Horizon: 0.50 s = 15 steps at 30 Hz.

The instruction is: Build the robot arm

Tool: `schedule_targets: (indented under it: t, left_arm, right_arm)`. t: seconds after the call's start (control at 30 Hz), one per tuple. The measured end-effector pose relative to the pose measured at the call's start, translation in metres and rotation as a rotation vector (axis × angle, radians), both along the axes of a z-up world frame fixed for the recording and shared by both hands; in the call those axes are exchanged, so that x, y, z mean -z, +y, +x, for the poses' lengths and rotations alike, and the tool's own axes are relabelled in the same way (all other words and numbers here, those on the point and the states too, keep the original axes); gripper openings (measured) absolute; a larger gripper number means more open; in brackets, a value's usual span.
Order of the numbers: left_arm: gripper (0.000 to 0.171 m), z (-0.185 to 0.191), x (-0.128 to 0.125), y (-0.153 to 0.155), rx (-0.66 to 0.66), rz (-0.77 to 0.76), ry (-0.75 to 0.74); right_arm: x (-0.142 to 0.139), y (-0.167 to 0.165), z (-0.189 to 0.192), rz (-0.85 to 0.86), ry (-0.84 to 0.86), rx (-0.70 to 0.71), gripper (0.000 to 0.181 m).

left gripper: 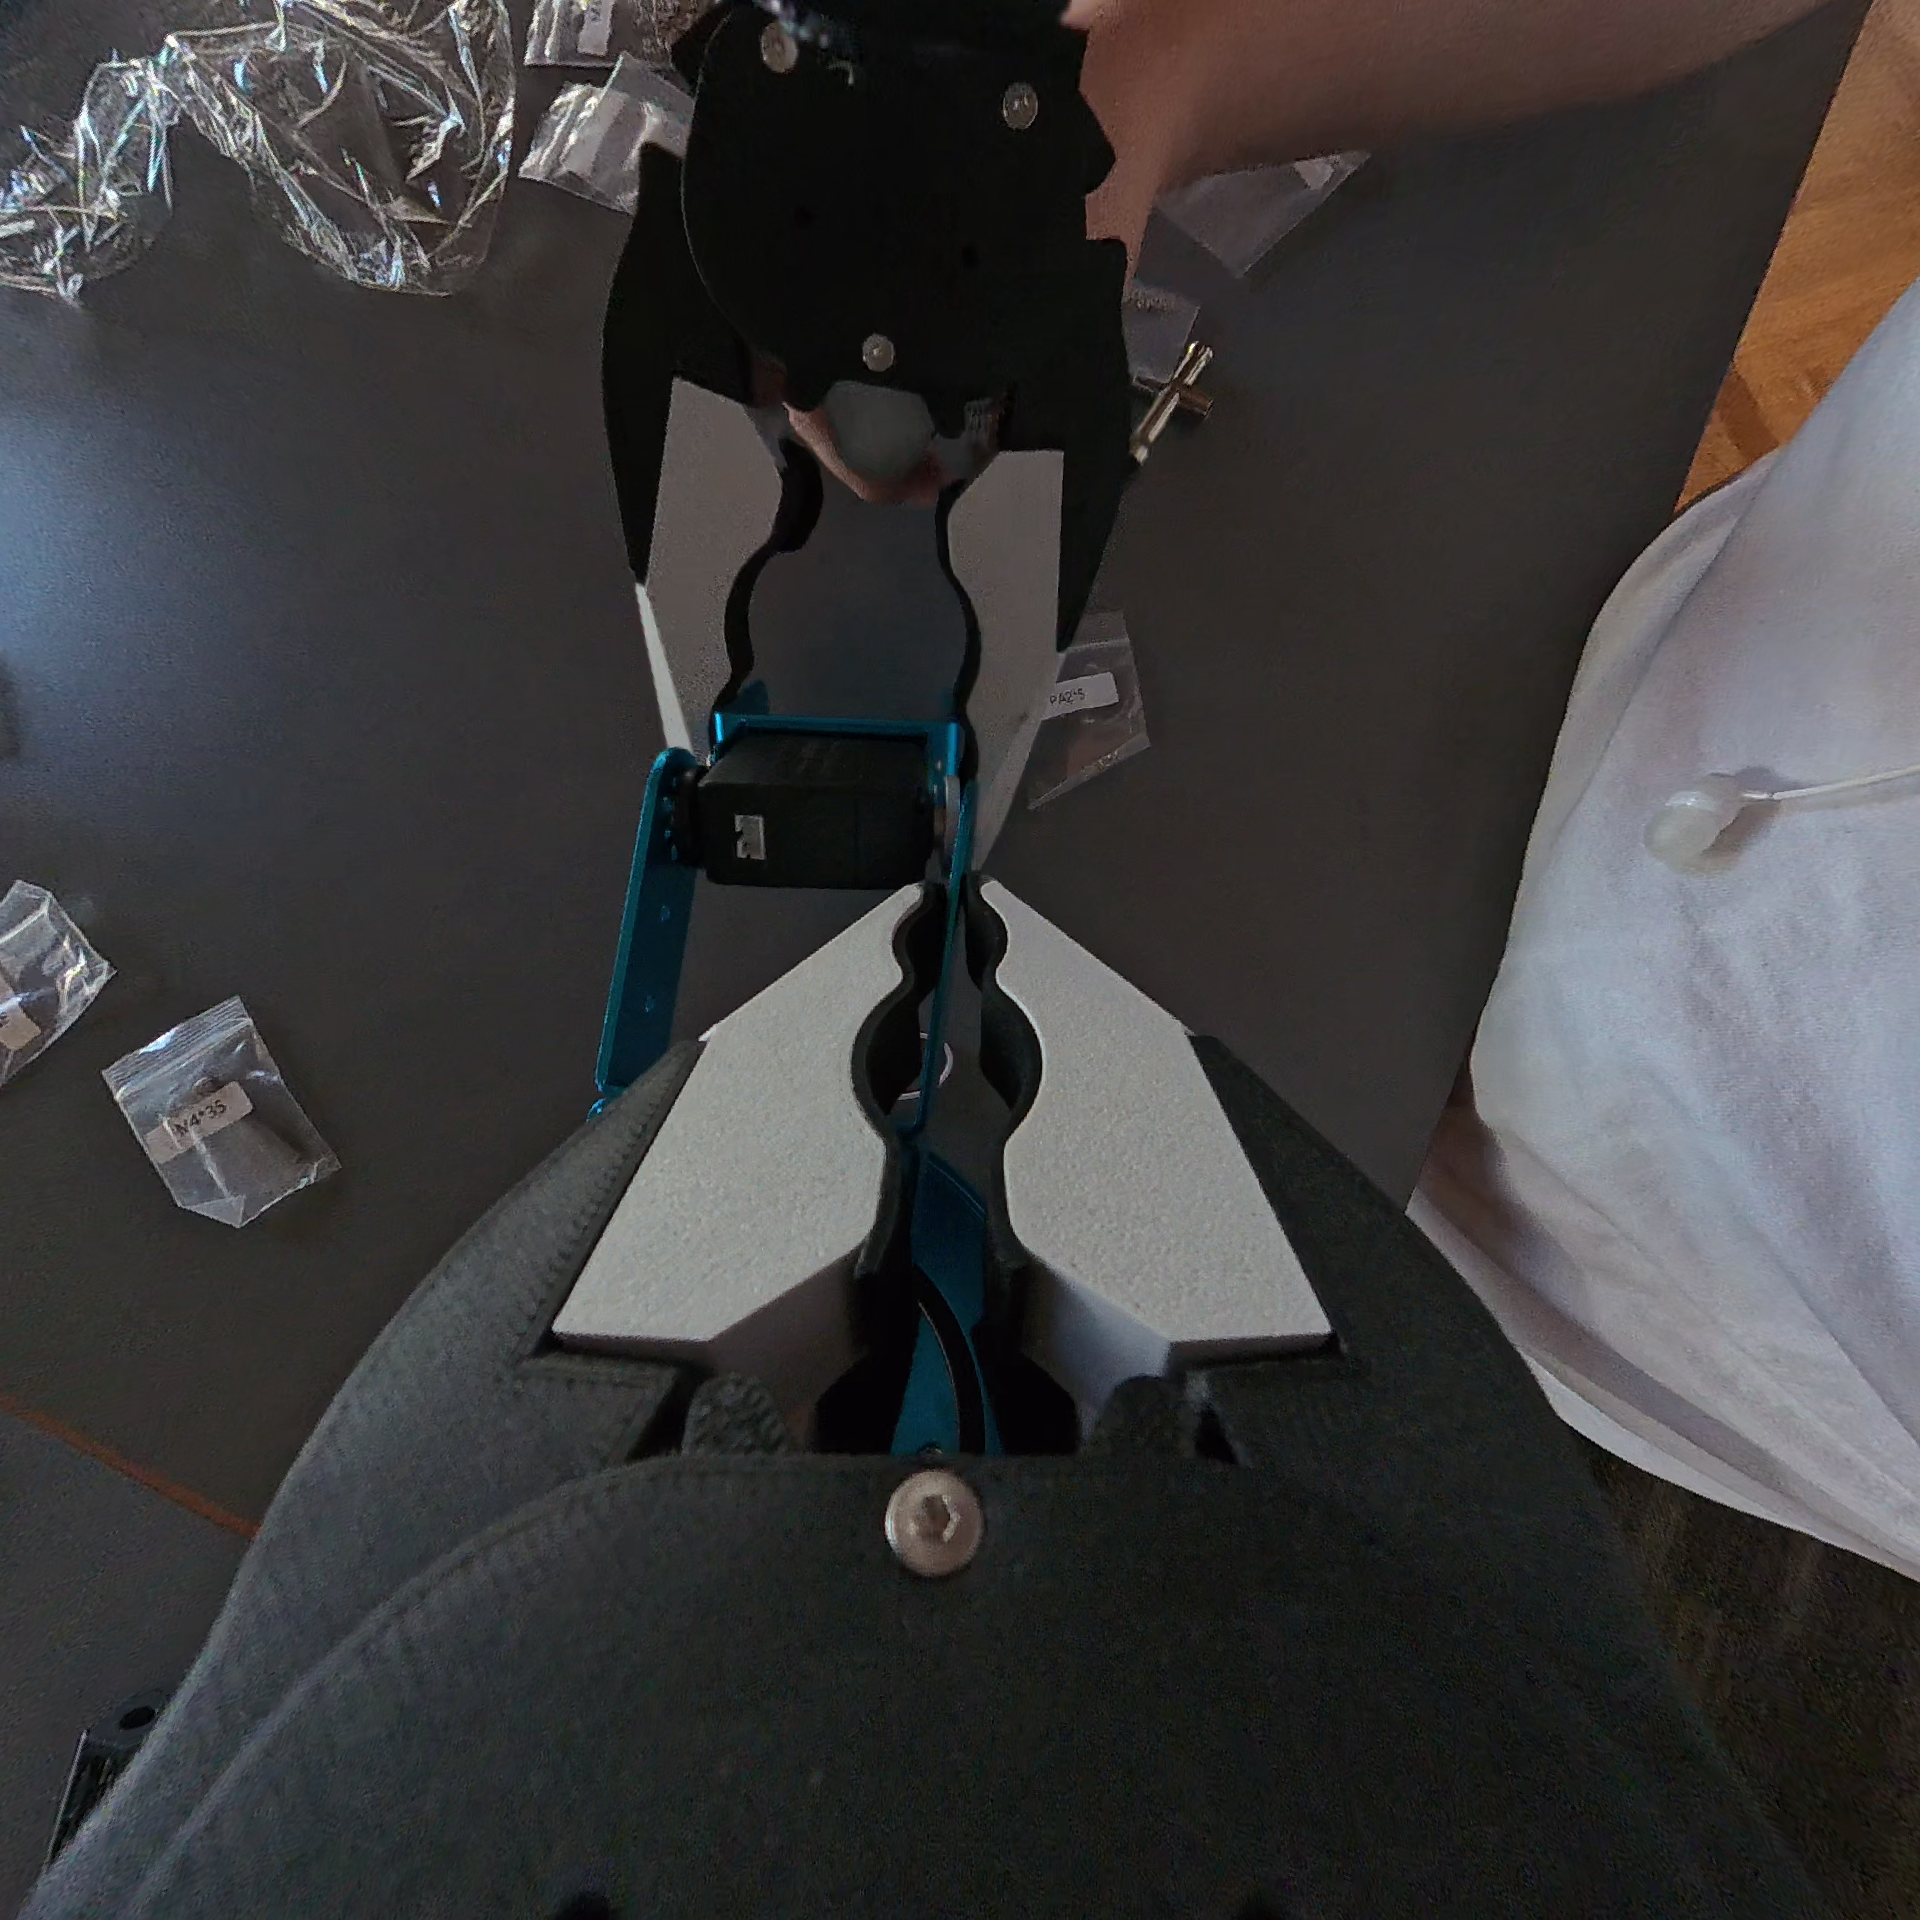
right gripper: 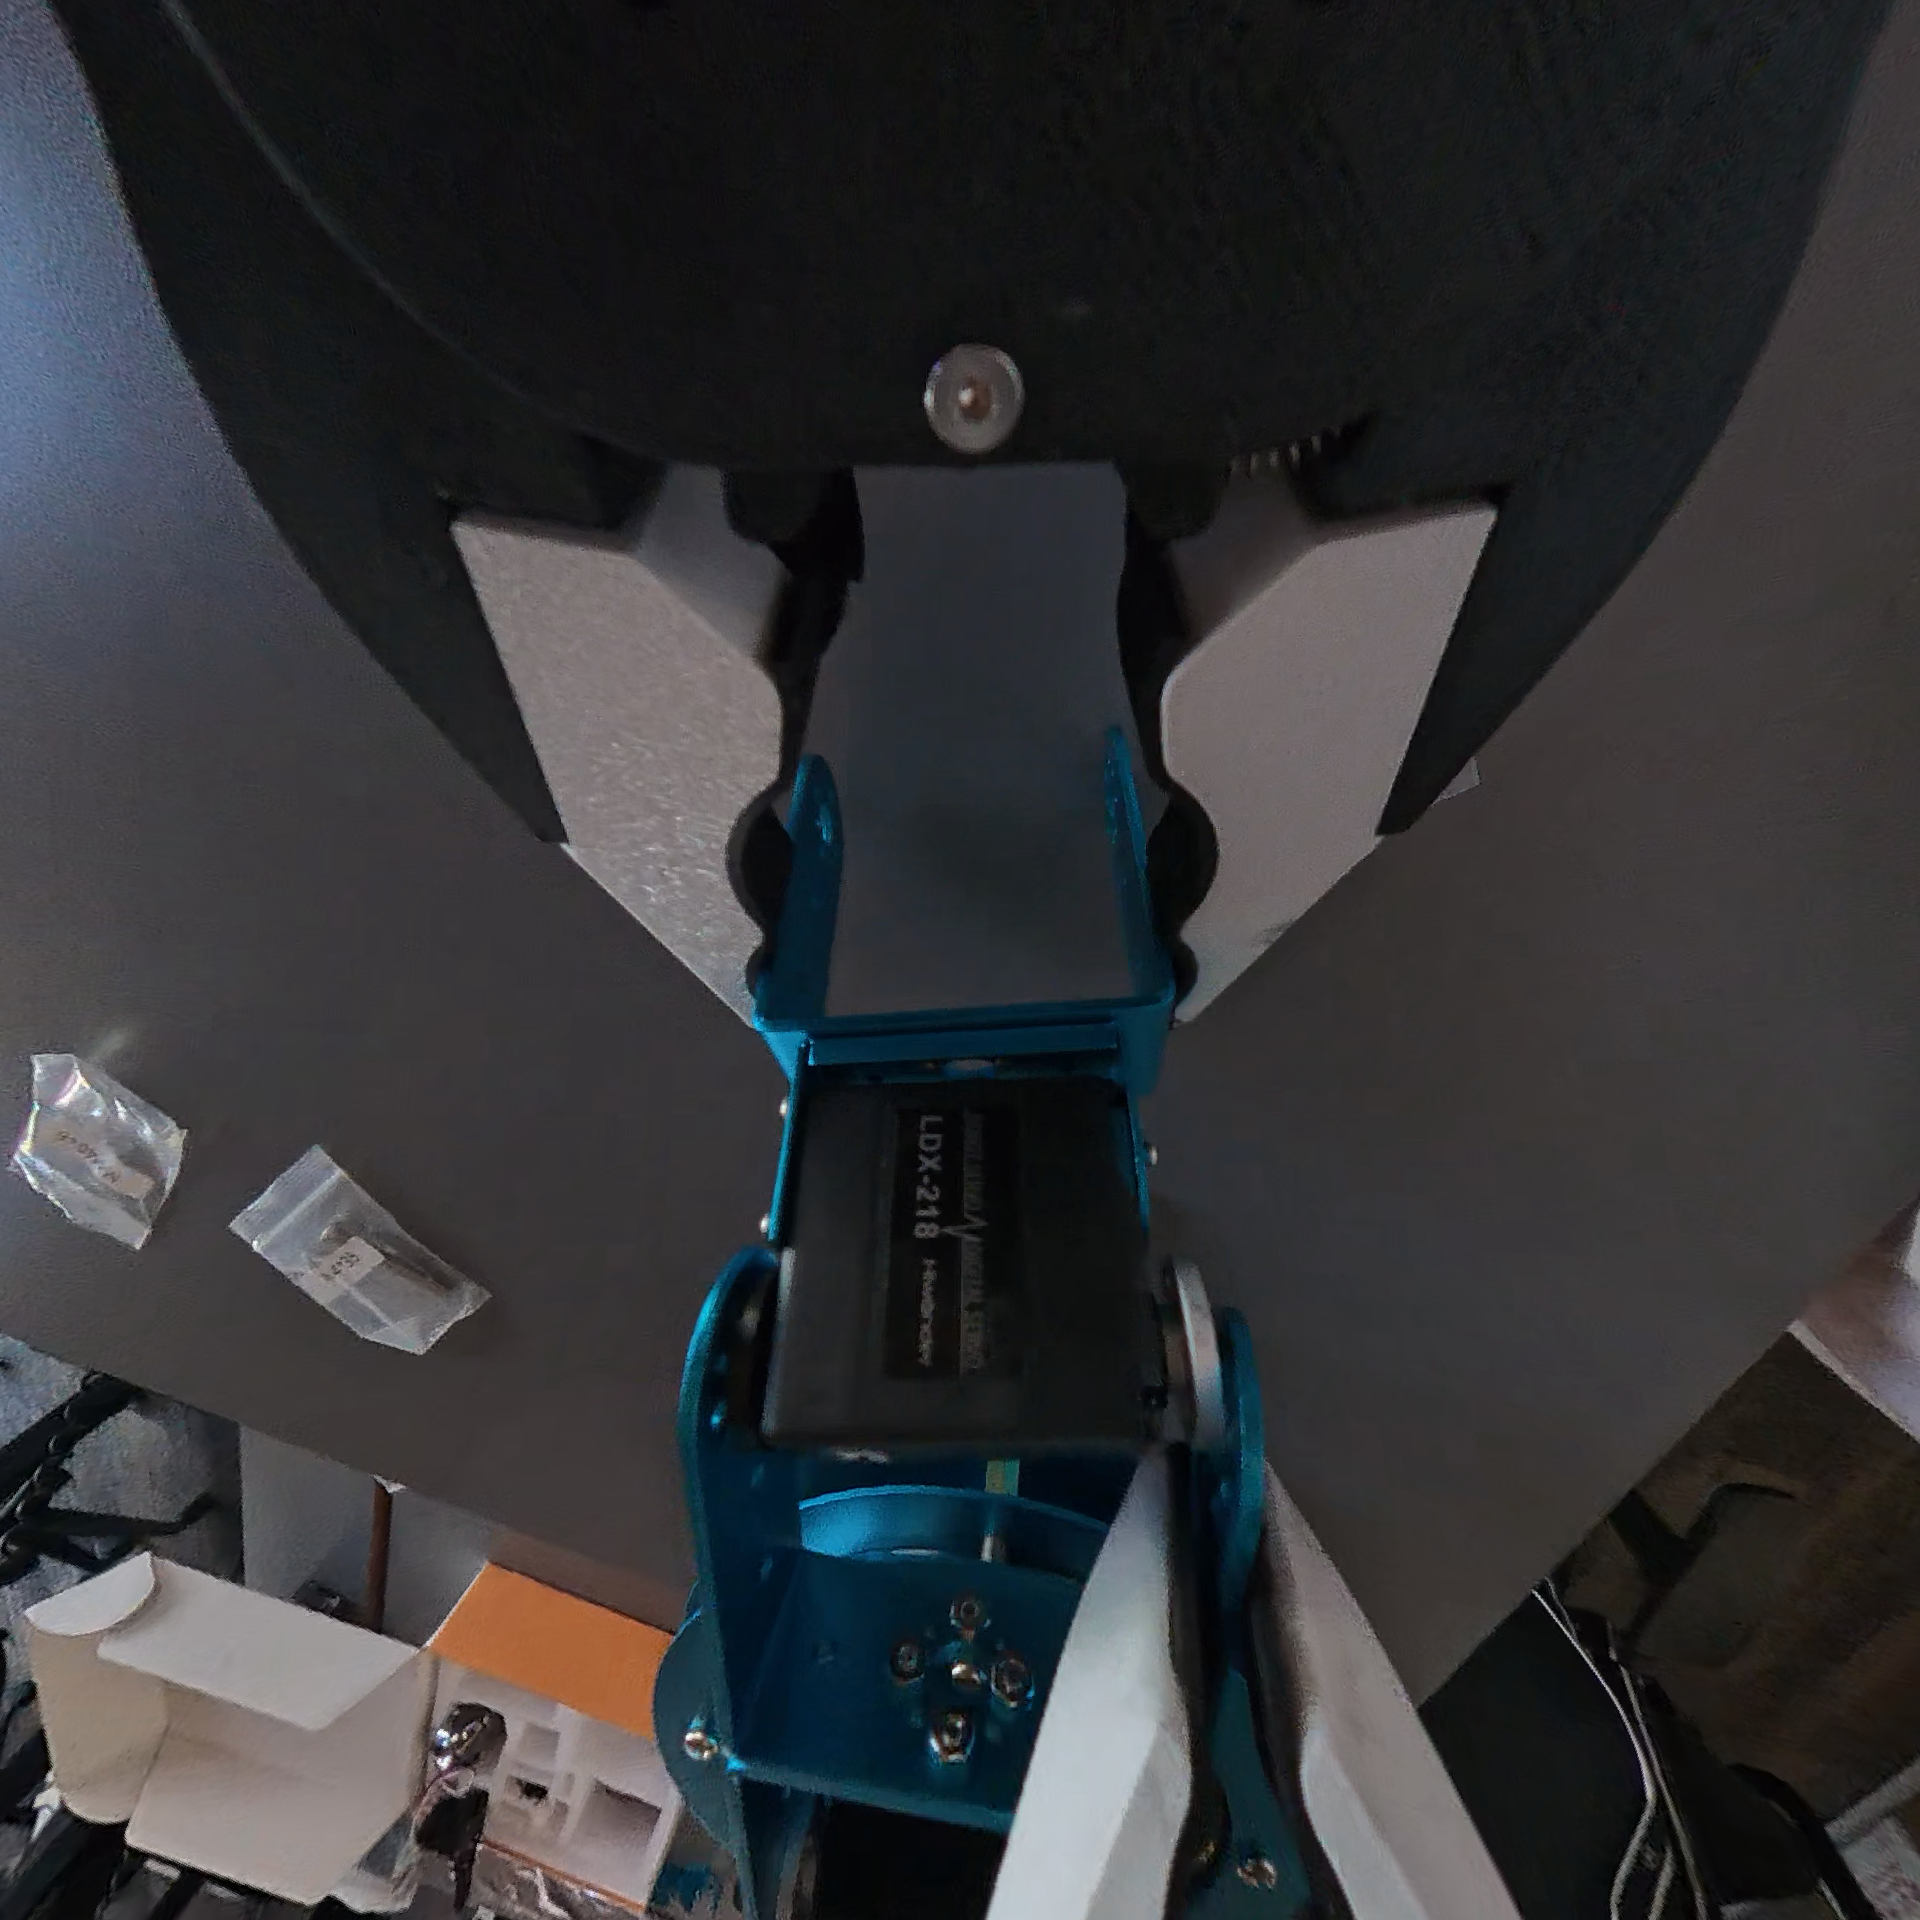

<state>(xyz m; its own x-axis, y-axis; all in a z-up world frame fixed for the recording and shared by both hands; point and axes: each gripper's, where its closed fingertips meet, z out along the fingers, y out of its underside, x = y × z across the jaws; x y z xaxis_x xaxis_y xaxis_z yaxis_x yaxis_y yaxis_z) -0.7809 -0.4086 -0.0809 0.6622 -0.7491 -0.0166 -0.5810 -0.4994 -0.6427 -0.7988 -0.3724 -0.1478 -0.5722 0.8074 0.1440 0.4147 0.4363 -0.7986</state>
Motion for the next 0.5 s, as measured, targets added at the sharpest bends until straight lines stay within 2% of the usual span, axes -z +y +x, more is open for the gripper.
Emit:
schedule_targets:
  t: [0.13,0.23,0.5]
  left_arm:
    - [0.003,0.0,0.0,0.0,0.001,0.006,0.005]
    - [0.003,-0.001,0.001,0.0,-0.003,-0.002,0.02]
    - [0.002,-0.001,0.0,0.0,-0.008,-0.004,0.015]
  right_arm:
    - [-0.002,-0.001,0.004,-0.03,-0.04,0.014,0.068]
    - [-0.015,0.001,0.007,-0.104,-0.068,0.042,0.067]
    - [-0.017,0.001,0.012,-0.079,-0.139,0.067,0.067]
